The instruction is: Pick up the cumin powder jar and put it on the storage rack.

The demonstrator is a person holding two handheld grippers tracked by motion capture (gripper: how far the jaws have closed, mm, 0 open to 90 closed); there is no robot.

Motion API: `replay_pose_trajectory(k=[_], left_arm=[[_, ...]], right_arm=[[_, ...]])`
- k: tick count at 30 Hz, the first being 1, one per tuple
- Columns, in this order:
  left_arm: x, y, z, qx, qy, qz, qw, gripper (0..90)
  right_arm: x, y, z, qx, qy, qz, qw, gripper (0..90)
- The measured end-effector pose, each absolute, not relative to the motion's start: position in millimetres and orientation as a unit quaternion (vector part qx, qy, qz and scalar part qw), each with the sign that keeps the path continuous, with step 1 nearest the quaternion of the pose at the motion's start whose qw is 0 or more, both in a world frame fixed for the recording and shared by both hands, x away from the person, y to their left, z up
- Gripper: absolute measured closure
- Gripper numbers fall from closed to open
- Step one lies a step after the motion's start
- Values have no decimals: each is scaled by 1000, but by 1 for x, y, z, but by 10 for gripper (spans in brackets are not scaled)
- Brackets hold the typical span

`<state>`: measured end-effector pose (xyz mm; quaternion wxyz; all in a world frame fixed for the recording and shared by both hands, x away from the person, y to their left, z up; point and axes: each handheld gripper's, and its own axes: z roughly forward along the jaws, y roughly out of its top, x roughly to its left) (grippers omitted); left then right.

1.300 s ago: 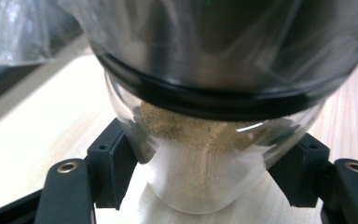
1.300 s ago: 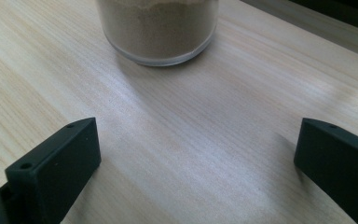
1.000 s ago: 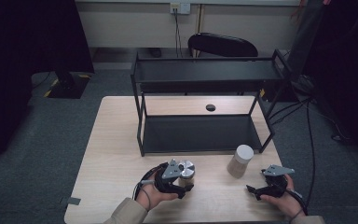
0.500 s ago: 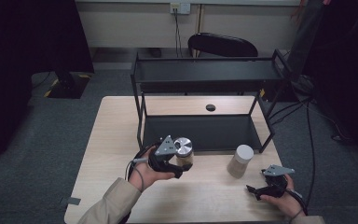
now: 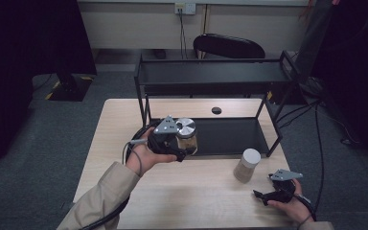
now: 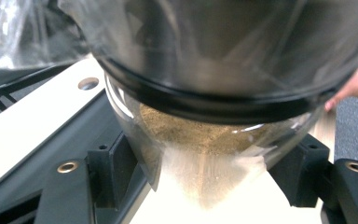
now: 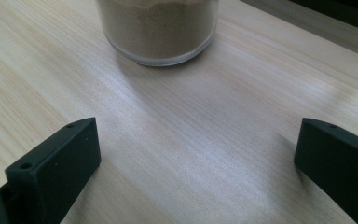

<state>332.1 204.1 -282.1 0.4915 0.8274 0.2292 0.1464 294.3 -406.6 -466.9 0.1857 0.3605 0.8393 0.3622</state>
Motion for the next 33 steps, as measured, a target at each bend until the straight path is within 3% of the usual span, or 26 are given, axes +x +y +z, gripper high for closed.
replay_pose_trajectory(k=[33], left_arm=[[376,196,-173,816,251,156,496,308]], right_arm=[[294,-407,-467,361,839,362,186,0]])
